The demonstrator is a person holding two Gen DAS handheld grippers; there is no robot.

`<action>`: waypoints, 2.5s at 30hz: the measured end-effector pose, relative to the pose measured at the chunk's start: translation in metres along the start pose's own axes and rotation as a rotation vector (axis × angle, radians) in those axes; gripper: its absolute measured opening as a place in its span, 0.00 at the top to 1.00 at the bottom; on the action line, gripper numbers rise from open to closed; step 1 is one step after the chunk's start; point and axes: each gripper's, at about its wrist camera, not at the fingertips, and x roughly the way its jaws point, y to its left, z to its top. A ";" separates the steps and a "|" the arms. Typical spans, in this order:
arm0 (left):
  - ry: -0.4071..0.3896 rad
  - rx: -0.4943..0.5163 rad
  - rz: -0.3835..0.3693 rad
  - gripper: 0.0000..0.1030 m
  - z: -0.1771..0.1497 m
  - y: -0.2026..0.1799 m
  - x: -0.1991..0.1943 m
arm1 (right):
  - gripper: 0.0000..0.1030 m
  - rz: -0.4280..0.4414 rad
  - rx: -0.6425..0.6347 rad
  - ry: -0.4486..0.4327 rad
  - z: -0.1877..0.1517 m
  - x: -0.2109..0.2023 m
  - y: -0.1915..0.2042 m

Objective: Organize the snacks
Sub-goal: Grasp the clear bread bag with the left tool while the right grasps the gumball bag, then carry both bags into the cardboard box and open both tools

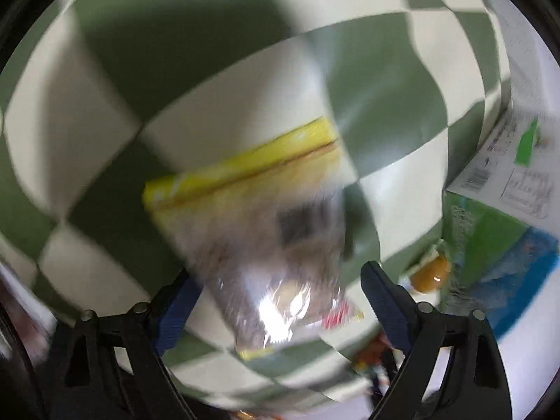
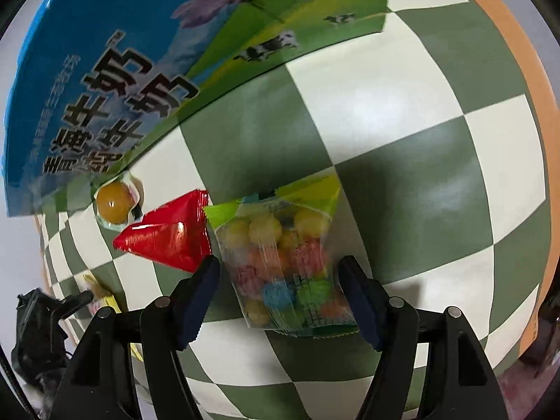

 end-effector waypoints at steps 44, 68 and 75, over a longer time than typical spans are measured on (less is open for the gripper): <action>-0.233 1.012 -0.022 0.54 -0.140 -0.201 -0.131 | 0.50 0.120 -0.281 -0.150 -0.014 -0.152 0.017; -0.088 0.944 0.246 0.51 0.008 -0.314 -0.055 | 0.50 -0.075 -0.255 -0.139 0.193 -0.108 0.059; -0.121 0.912 0.221 0.05 0.015 -0.310 -0.048 | 0.12 -0.088 -0.263 -0.084 0.199 -0.086 0.058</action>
